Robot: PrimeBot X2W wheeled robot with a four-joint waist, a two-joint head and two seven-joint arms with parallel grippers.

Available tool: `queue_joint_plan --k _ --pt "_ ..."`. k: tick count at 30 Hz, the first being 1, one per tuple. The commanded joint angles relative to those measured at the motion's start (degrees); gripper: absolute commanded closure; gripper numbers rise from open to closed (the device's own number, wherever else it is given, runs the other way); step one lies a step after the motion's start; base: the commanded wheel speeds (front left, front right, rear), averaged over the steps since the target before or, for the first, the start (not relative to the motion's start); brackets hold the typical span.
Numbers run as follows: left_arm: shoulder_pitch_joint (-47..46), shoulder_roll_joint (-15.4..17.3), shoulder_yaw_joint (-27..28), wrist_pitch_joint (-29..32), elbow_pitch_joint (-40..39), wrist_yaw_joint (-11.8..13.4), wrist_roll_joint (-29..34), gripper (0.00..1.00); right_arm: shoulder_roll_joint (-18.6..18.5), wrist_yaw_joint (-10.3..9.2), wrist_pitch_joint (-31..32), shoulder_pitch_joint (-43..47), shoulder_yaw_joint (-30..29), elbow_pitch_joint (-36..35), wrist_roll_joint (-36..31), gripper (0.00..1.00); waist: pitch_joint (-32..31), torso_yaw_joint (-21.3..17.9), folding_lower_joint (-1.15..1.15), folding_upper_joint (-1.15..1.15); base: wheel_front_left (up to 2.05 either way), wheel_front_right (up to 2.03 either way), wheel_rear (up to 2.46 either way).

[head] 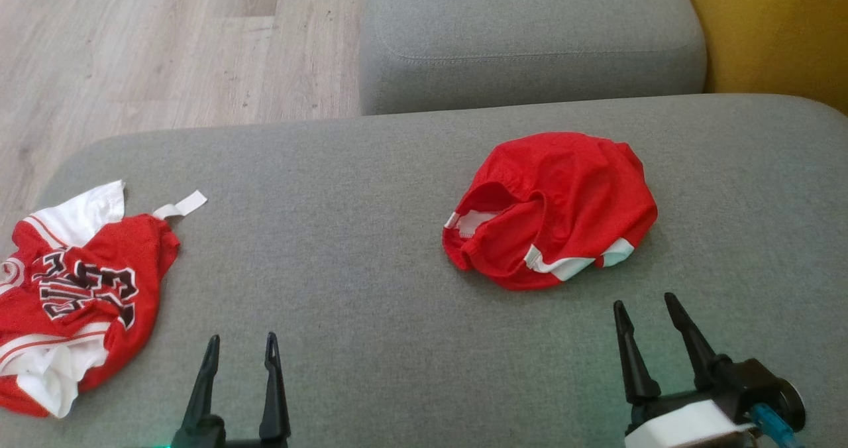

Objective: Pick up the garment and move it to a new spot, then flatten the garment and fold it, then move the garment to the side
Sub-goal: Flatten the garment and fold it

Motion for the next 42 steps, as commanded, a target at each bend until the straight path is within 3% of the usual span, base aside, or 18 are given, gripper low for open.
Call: queue_joint_plan --k 1,19,27,31,32,37,42 --pt "-3.1 0.0 2.1 -0.4 -1.5 0.0 0.7 0.00 -0.3 0.39 -0.2 -2.2 1.6 -1.4 -0.2 0.00 0.1 0.0 0.00 0.00 0.00 0.00 0.00" --pt "-4.5 0.0 0.7 -0.4 -0.3 0.9 1.5 0.00 -0.3 0.39 -0.2 -4.2 2.3 -0.8 -1.9 0.00 1.1 -0.9 0.00 0.00 0.00 0.00 0.00" --pt "-4.2 0.0 0.4 -0.4 -0.5 1.6 0.1 0.00 -0.3 0.39 -0.2 -5.1 3.9 -1.4 -1.7 0.00 2.3 -3.9 0.00 0.00 0.00 0.00 0.00" --pt "-5.9 0.0 -2.0 -0.4 1.5 -1.4 -1.1 0.00 -0.3 0.39 -0.2 -5.8 4.8 -1.8 -1.9 0.00 4.0 -7.5 0.00 0.00 0.00 0.00 0.00" --pt "-8.0 0.0 -3.6 -0.4 3.0 -3.2 -1.9 0.00 -0.3 0.39 -0.2 -6.2 5.1 -1.9 -2.0 0.00 5.2 -9.4 0.00 0.00 0.00 0.00 0.00" --pt "-16.7 0.0 -9.6 -0.4 10.1 -7.7 -4.5 0.00 -0.3 0.39 -0.2 -8.4 5.7 -2.7 -1.9 0.00 9.4 -13.4 0.00 0.00 0.00 0.00 0.00" --pt "-26.2 0.0 -14.4 -0.4 17.2 -9.6 -6.4 0.00 -0.3 0.39 -0.2 -10.4 6.8 -3.0 -1.9 0.00 12.5 -16.1 0.00 0.00 0.00 0.00 0.00"
